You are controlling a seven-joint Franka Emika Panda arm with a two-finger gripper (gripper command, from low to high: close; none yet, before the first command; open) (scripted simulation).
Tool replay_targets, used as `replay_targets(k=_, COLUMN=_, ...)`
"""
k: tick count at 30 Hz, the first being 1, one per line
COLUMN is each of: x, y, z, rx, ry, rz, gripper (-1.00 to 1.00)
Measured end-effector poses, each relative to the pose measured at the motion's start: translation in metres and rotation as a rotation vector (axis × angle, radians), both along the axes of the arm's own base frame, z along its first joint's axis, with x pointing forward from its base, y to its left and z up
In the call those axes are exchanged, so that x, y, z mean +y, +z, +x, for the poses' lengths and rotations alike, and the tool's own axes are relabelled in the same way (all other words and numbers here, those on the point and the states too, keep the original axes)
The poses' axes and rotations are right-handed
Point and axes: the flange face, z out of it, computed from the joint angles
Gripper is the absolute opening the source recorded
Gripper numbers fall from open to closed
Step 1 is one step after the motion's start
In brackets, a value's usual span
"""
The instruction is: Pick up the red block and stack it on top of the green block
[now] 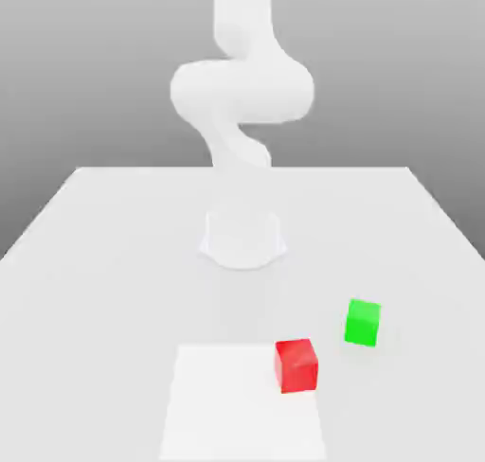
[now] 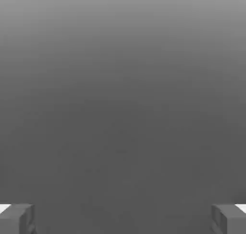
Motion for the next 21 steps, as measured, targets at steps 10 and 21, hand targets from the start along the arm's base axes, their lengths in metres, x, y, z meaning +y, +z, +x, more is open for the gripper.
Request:
replay_targets(k=10, x=0.023, y=-0.157, z=0.065, rx=0.201, ry=0.455, rz=-0.185, gripper=0.00)
replay_targets(k=21, x=0.064, y=-0.328, z=0.062, rx=0.379, ry=0.975, rz=-0.399, gripper=0.00)
